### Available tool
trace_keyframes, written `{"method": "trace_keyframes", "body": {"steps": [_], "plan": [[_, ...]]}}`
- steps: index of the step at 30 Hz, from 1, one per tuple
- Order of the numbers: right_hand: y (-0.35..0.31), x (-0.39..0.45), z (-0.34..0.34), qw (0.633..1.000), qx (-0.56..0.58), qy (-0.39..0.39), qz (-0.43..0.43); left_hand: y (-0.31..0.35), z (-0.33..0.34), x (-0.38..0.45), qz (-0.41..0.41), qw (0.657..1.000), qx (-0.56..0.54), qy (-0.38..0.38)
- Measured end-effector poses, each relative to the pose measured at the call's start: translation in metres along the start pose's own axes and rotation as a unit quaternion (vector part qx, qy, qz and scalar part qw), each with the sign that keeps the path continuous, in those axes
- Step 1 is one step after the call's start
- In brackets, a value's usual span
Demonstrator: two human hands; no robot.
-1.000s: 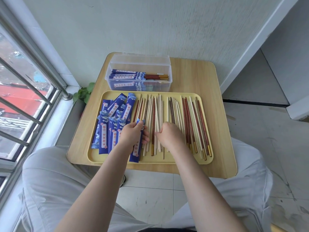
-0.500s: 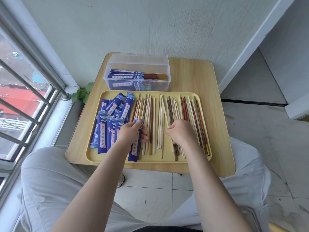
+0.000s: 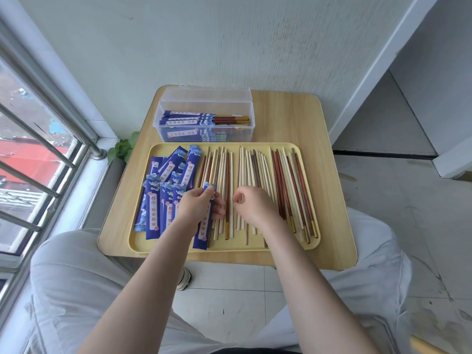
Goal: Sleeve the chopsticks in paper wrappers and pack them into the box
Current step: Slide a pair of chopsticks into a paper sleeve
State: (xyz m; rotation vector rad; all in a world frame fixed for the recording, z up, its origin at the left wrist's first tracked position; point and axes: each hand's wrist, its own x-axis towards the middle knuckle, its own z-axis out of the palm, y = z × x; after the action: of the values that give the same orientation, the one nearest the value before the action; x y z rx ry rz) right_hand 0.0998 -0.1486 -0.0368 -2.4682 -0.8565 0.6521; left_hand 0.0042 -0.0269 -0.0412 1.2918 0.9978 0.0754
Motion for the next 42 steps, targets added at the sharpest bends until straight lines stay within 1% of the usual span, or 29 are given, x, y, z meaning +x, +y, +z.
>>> {"method": "trace_keyframes", "body": {"steps": [4, 8, 12, 22, 24, 26, 28, 31, 36, 38, 42], "plan": [[-0.001, 0.002, 0.012, 0.997, -0.064, 0.037, 0.015, -0.001, -0.001, 0.002, -0.007, 1.000, 0.002, 0.004], [-0.001, 0.006, 0.016, 0.994, -0.073, 0.057, 0.051, -0.001, 0.000, 0.003, -0.014, 1.000, -0.002, 0.004], [-0.002, 0.009, 0.015, 0.992, -0.093, 0.045, 0.072, -0.001, -0.001, 0.004, -0.022, 1.000, -0.008, 0.003], [-0.013, 0.007, 0.019, 0.986, -0.154, 0.026, 0.064, -0.002, 0.000, 0.003, -0.012, 1.000, -0.014, 0.008], [-0.013, 0.006, 0.019, 0.990, -0.130, 0.019, 0.055, -0.004, 0.000, 0.002, 0.003, 1.000, -0.006, 0.009], [-0.009, 0.005, 0.017, 0.995, -0.088, 0.029, 0.042, -0.006, 0.000, 0.002, 0.015, 1.000, 0.002, 0.006], [0.000, 0.004, 0.009, 0.995, -0.062, 0.062, 0.044, -0.006, -0.001, 0.002, 0.018, 1.000, 0.007, 0.003], [0.021, 0.002, -0.009, 0.990, -0.046, 0.105, 0.079, -0.005, 0.000, -0.001, 0.020, 1.000, -0.005, -0.005], [0.038, -0.002, -0.022, 0.992, -0.033, 0.061, 0.109, -0.001, 0.016, -0.001, 0.038, 0.997, -0.022, -0.063], [0.038, -0.001, -0.020, 0.993, -0.029, 0.053, 0.100, 0.000, 0.024, -0.001, 0.042, 0.995, 0.000, -0.092], [0.039, 0.003, -0.017, 0.996, 0.025, 0.046, 0.076, 0.002, 0.032, -0.001, 0.025, 0.987, 0.074, -0.142]]}}
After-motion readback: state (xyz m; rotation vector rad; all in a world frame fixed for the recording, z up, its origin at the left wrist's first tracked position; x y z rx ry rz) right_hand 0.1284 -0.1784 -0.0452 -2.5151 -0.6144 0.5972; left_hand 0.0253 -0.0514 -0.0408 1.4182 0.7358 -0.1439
